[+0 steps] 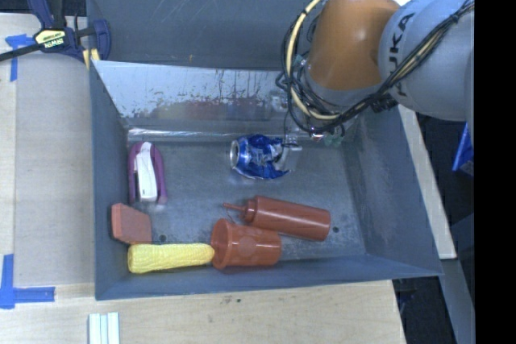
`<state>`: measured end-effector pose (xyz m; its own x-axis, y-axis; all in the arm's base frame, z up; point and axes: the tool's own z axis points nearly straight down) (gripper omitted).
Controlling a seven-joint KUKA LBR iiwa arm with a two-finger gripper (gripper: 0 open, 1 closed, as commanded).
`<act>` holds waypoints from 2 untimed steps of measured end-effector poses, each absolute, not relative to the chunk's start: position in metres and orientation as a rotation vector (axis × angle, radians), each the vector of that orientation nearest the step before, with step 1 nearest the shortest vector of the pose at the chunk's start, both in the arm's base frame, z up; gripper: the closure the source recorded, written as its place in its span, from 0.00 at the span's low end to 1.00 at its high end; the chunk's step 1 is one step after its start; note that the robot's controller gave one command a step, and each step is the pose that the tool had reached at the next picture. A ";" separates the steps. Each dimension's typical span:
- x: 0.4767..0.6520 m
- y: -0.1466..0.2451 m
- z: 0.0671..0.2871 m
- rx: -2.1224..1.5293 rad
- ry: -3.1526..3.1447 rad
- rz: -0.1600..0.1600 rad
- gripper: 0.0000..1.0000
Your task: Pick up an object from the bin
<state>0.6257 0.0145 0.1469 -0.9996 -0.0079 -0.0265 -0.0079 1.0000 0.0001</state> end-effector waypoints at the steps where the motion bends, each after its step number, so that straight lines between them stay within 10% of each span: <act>1: 0.598 0.034 0.099 0.366 3.118 0.002 0.00; 2: 0.609 0.030 0.072 0.216 3.103 0.004 0.00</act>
Offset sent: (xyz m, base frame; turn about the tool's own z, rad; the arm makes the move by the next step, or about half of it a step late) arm -0.0192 0.0160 -0.0769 0.1465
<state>0.6087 0.0300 0.0720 -0.9899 0.1383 -0.0313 0.1382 0.9904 0.0044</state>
